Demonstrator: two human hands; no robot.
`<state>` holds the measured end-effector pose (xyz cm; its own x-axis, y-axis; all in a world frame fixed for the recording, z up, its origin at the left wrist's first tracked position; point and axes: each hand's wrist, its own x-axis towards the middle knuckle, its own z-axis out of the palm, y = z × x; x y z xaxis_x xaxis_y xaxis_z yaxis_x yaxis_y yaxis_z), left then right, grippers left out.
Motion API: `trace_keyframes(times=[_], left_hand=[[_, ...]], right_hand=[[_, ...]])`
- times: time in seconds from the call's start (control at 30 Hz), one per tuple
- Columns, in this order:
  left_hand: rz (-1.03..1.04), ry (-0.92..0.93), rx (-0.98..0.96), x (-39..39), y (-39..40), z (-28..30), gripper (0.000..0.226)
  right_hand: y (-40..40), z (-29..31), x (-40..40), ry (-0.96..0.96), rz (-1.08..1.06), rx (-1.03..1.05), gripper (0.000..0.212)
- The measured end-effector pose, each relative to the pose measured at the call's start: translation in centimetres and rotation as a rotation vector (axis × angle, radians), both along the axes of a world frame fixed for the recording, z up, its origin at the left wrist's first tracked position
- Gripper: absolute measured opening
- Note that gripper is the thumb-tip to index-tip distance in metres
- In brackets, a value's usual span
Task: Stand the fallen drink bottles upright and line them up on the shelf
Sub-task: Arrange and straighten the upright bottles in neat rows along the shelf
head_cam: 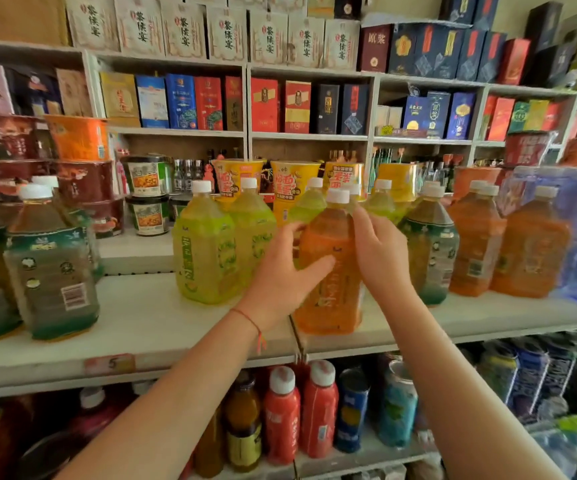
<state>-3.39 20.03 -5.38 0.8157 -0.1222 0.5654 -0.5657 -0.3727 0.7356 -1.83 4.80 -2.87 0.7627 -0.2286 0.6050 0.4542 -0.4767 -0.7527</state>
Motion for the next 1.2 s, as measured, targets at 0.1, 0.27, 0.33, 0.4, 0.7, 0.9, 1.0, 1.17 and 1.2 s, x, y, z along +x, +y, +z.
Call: trace_keyframes(times=[0.1, 0.27, 0.33, 0.4, 0.7, 0.9, 1.0, 1.17, 1.2], left_hand=[[0.037, 0.031, -0.106, 0.9, -1.8, -0.7, 0.067], [0.063, 0.079, -0.314, 1.5, -2.5, -1.6, 0.068], [0.090, 0.077, -0.423, 1.4, -2.5, -1.6, 0.068], [0.119, 0.073, -0.501, 1.3, -2.1, -1.6, 0.078], [0.383, -0.031, -0.551, -0.2, -0.3, -1.9, 0.091], [0.394, -0.049, -0.505, -0.8, 1.6, -1.9, 0.088], [0.355, -0.041, -0.485, -1.0, 2.4, -2.0, 0.088], [0.317, -0.037, -0.445, -0.8, 3.7, -2.0, 0.090], [0.308, -0.038, -0.430, -0.7, 3.8, -2.0, 0.090]], right_hand=[[-0.5, -1.3, 0.5, -0.018, 0.025, -0.079, 0.043], [-0.4, -1.8, 0.7, -0.093, 0.050, -0.130, 0.044], [-0.2, -2.0, 0.4, -0.194, 0.062, -0.204, 0.047], [-0.1, -2.2, 0.5, -0.257, 0.083, -0.280, 0.045], [-3.7, -2.4, 4.3, 0.192, -0.064, -0.395, 0.089], [-2.3, -3.5, 5.4, 0.209, -0.109, -0.397, 0.092], [-1.3, -3.3, 5.3, 0.228, -0.143, -0.367, 0.102], [-0.9, -3.2, 5.4, 0.220, -0.067, -0.343, 0.089], [-0.9, -3.2, 5.5, 0.197, -0.003, -0.322, 0.085]])
